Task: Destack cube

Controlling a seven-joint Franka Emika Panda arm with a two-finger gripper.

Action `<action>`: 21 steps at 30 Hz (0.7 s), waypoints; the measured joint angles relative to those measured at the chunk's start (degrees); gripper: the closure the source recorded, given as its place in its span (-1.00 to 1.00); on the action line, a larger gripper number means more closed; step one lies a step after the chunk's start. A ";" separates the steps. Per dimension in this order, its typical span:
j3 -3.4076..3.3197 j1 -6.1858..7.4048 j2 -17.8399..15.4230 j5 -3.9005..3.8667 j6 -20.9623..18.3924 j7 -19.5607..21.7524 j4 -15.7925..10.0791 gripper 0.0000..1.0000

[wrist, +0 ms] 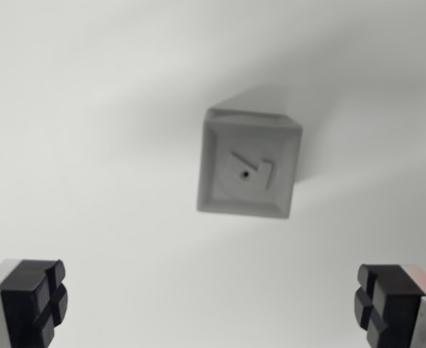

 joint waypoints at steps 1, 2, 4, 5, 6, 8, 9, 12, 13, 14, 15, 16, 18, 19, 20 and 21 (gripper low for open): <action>0.00 0.00 -0.77 0.00 -0.84 0.00 0.07 -1.00; 0.00 0.00 -1.54 0.00 -1.73 0.00 0.17 -1.00; 0.00 0.00 -2.62 0.00 -2.97 0.00 0.34 -1.00; 0.00 0.00 -3.36 0.00 -3.82 0.00 0.46 -1.00; 0.00 0.00 -4.09 0.00 -4.70 0.00 0.59 -1.00; 0.00 0.00 -5.45 0.00 -6.35 0.00 0.87 -1.00; 0.00 0.00 -6.13 0.00 -7.20 0.00 1.05 -1.00; 0.00 0.00 -7.71 0.00 -9.32 0.00 1.56 -1.00; 0.00 0.00 -8.33 0.00 -10.17 0.00 1.79 -1.00; 0.00 0.00 -8.98 0.00 -11.03 0.00 2.03 -1.00; 0.00 0.00 -9.59 0.00 -11.82 0.00 2.24 -1.00; 0.00 0.00 -10.18 0.00 -12.61 0.00 2.46 -1.00; 0.00 0.00 -10.98 0.01 -13.78 0.00 2.82 -1.00; 0.00 0.00 -11.46 0.01 -14.54 0.00 3.08 -1.00; 0.00 0.00 -11.95 0.01 -15.33 0.00 3.37 -1.00; 0.00 0.00 -12.39 0.01 -16.04 0.00 3.63 -1.00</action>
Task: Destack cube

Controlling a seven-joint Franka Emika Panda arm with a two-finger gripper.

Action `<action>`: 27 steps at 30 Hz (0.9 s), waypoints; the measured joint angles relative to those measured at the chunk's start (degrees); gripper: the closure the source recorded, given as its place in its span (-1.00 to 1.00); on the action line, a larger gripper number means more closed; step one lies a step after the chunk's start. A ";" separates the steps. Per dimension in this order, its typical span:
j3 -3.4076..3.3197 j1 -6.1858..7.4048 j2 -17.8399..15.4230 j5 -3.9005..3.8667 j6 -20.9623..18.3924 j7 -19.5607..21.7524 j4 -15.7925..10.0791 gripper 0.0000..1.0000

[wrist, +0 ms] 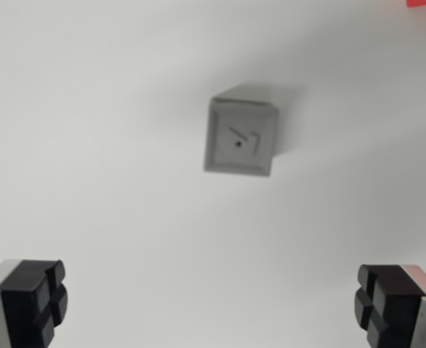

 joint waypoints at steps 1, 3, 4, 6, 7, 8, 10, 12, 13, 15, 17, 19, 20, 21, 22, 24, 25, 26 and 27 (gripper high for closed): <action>0.00 0.00 -0.22 0.00 -0.33 0.00 0.12 -1.00; 0.00 0.00 -1.13 0.00 -1.85 0.00 0.69 -1.00; 0.00 0.00 -1.54 0.00 -2.51 0.00 0.97 -1.00; 0.00 0.00 -2.32 0.00 -3.86 0.00 1.54 -1.00; 0.00 0.00 -2.68 0.01 -4.49 0.00 1.79 -1.00; 0.00 0.00 -3.03 0.01 -5.09 0.00 2.05 -1.00; 0.00 0.00 -3.65 0.01 -6.30 0.00 2.64 -1.00; 0.00 0.00 -4.05 0.01 -7.07 0.00 3.03 -1.00; 0.00 0.00 -4.29 0.01 -7.57 0.00 3.25 -1.00; 0.00 0.00 -4.72 0.01 -8.54 0.00 3.74 -1.00; 0.00 0.00 -5.11 0.01 -9.37 0.00 4.22 -1.00; 0.00 0.00 -5.39 0.01 -9.95 0.00 4.52 -1.00; 0.00 0.00 -5.57 0.01 -10.31 0.00 4.69 -1.00; 0.00 0.00 -5.72 0.01 -10.67 0.00 4.86 -1.00; 0.00 0.00 -5.88 0.01 -11.01 0.00 5.04 -1.00; 0.00 0.00 -6.06 0.01 -11.40 0.00 5.28 -1.00; 0.00 0.00 -6.15 0.01 -11.66 0.00 5.44 -1.00; 0.00 0.00 -6.23 0.01 -11.91 0.00 5.60 -1.00; 0.00 0.00 -6.29 0.02 -12.10 0.00 5.73 -1.00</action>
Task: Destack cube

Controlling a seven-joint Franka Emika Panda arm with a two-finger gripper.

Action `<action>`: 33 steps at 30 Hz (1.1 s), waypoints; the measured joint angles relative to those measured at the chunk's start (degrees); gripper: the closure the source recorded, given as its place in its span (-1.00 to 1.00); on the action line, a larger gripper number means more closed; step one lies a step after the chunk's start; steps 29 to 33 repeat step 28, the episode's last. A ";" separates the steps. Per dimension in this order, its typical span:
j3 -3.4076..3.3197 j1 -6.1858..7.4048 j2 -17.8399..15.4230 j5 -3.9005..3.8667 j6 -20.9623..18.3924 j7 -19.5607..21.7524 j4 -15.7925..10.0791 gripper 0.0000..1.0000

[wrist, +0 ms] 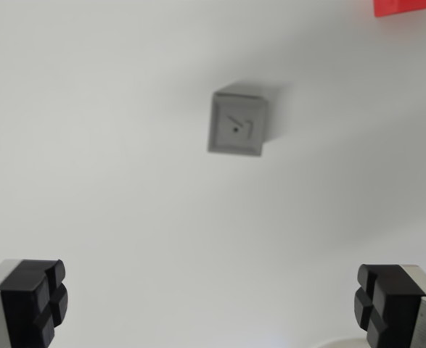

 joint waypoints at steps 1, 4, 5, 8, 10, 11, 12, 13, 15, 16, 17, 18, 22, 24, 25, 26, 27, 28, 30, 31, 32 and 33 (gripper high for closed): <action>0.00 0.00 -0.05 0.00 -0.17 0.00 0.10 -1.00; 0.00 0.00 -0.20 0.00 -0.51 0.00 0.26 -1.00; 0.00 0.00 -0.22 0.00 -0.55 0.00 0.28 -1.00; 0.00 0.00 -0.18 0.00 -0.55 0.00 0.27 -1.00; 0.00 0.00 -0.18 0.00 -0.55 0.00 0.27 -1.00; 0.00 0.00 -0.18 0.00 -0.55 0.00 0.27 -1.00; 0.00 0.00 -0.18 0.00 -0.55 0.00 0.27 -1.00; 0.00 0.00 -0.18 0.00 -0.55 0.00 0.27 -1.00; 0.00 0.00 -0.18 0.00 -0.55 0.00 0.27 -1.00; 0.00 0.00 -0.18 0.00 -0.55 0.00 0.27 -1.00; 0.00 0.00 -0.18 0.00 -0.55 0.00 0.27 -1.00; 0.00 0.00 -0.18 0.00 -0.55 0.00 0.27 -1.00; 0.00 0.00 -0.18 0.00 -0.55 0.00 0.27 -1.00; 0.00 0.00 -0.18 0.00 -0.55 0.00 0.27 -1.00; 0.00 0.00 -0.18 0.00 -0.55 0.00 0.27 -1.00; 0.00 0.00 -0.18 0.00 -0.55 0.00 0.27 -1.00; 0.00 0.00 -0.18 0.00 -0.55 0.00 0.27 -1.00; 0.00 0.00 -0.18 0.00 -0.55 0.00 0.27 -1.00; 0.00 0.00 -0.18 0.00 -0.55 0.00 0.27 -1.00; 0.00 0.00 -0.18 0.00 -0.55 0.00 0.27 -1.00; 0.00 0.00 -0.18 0.00 -0.55 0.00 0.27 -1.00; 0.00 0.00 -0.18 0.00 -0.55 0.00 0.27 -1.00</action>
